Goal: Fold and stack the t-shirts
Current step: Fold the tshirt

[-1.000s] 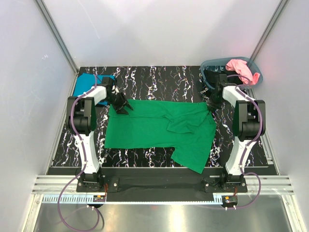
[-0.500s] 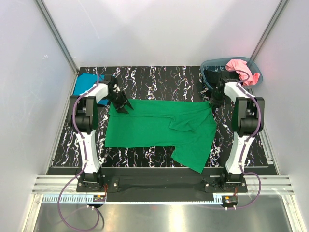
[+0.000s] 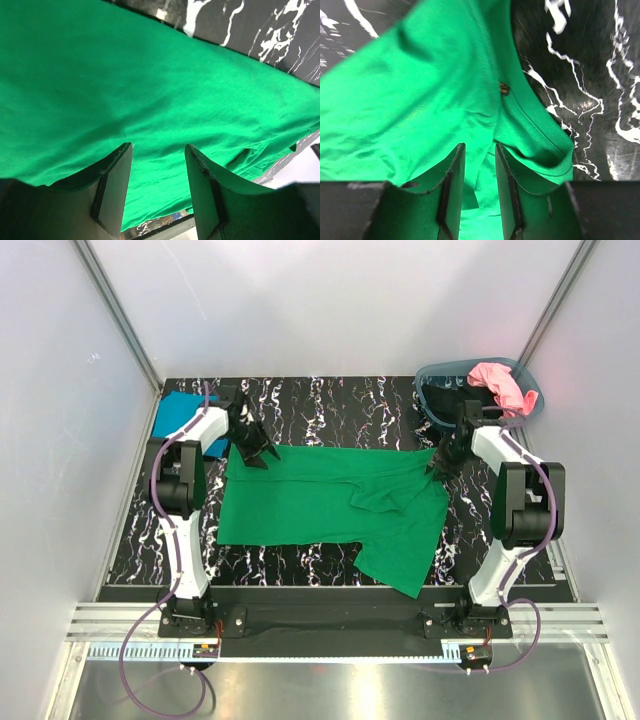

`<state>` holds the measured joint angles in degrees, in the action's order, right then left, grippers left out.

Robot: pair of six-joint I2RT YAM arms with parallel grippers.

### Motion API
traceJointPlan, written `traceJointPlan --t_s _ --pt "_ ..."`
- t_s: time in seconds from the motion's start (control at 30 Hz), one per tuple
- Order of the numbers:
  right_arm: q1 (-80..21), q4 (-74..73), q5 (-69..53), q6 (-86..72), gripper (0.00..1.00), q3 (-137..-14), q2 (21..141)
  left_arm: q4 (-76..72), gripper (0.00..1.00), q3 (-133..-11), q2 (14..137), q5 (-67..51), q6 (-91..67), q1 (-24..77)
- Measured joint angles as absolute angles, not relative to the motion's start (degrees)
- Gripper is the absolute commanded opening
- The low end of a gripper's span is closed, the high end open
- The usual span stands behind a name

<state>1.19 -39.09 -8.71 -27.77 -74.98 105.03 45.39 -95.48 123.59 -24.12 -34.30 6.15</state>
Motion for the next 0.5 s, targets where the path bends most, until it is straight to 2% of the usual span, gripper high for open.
traceJointPlan --t_s 0.2,0.3,0.33,0.37,0.4,0.47,0.5 --pt "1.2 -36.3 -10.3 -30.3 0.37 -70.6 105.3 43.4 0.52 -92.1 122.6 -23.9 -34.5 6.7" --pt "1.2 -34.2 -10.5 -30.7 0.33 -70.1 106.6 43.5 0.52 -91.2 122.8 -23.7 -34.5 6.7" --pt "1.2 -33.7 -10.3 -30.7 0.30 -70.1 107.2 43.4 0.52 -91.2 122.9 -23.5 -34.5 6.7" --pt "1.2 -33.4 -9.9 -30.7 0.17 -70.1 107.9 43.4 0.52 -91.2 123.0 -23.4 -34.5 6.7" --pt "1.2 -33.4 -9.4 -30.4 0.10 -70.1 108.5 43.4 0.52 -91.2 123.1 -23.3 -34.5 6.7" --pt "1.2 -33.6 -8.1 -30.6 0.00 -70.1 109.0 43.4 0.52 -91.2 123.1 -23.0 -34.6 6.5" --pt "1.2 -33.7 -7.1 -30.6 0.00 -70.1 108.9 43.4 0.52 -91.2 123.1 -22.8 -34.8 6.4"
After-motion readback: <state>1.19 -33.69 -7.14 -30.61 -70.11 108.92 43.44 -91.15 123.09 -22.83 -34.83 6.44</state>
